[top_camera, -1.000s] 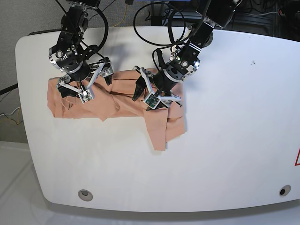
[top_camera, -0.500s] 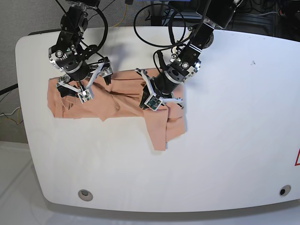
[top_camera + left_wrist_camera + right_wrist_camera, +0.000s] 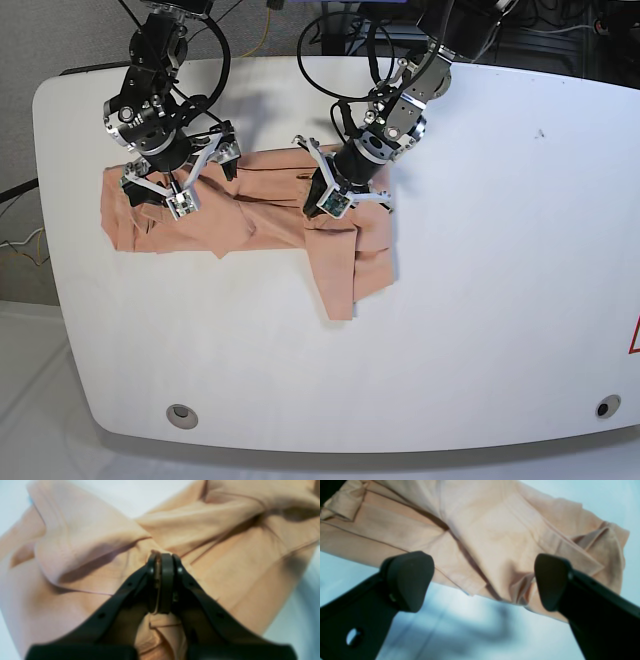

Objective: Fold the T-shirt properly
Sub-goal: 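Press the folded end down with the left gripper onto the strip middle, then pinch the other strip end with the right gripper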

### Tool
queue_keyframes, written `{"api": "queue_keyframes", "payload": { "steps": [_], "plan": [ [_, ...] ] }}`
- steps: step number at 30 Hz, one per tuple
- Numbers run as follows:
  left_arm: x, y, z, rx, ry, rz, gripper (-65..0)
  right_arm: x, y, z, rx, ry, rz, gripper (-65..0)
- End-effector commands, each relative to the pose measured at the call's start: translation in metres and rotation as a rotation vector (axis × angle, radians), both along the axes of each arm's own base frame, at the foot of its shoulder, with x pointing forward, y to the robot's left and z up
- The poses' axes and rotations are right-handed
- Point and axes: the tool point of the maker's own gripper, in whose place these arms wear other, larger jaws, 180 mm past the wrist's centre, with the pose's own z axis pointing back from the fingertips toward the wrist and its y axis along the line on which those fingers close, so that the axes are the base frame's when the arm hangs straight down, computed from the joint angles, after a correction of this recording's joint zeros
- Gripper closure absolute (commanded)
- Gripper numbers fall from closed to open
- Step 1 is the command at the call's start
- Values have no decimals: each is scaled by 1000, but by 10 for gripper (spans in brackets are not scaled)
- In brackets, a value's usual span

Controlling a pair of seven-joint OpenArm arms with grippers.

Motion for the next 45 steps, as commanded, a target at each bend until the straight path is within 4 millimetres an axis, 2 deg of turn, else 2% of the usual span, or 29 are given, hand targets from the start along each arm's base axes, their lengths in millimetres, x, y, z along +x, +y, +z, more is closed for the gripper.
{"api": "queue_keyframes", "payload": {
  "steps": [1,5,10,13,20,24,34,37,45],
  "plan": [
    [-7,4,-17,28,45,-1,-9,7,-1,11,2,-45,-1,-650],
    [-7,26,-30,46,68,49,-9,8,-2,12,0,-48,-5,-650],
    [-3,54,-36,74,74,96,-9,11,-6,14,-5,-58,-20,-650],
    [-2,68,-37,93,69,108,-9,14,-24,21,-5,-79,-79,-650],
    [0,84,-34,124,51,110,-9,23,-55,35,9,-134,-207,-650],
    [0,88,-35,132,51,110,-9,27,-68,40,8,-151,-247,-650],
    [0,86,-35,128,52,110,-9,30,-78,15,75,-94,-304,-650],
    [0,86,-35,129,54,110,-9,35,-76,8,145,-92,-330,-650],
    [0,85,-35,129,54,109,-9,42,-86,-9,324,-93,-408,-650]
  ]
}}
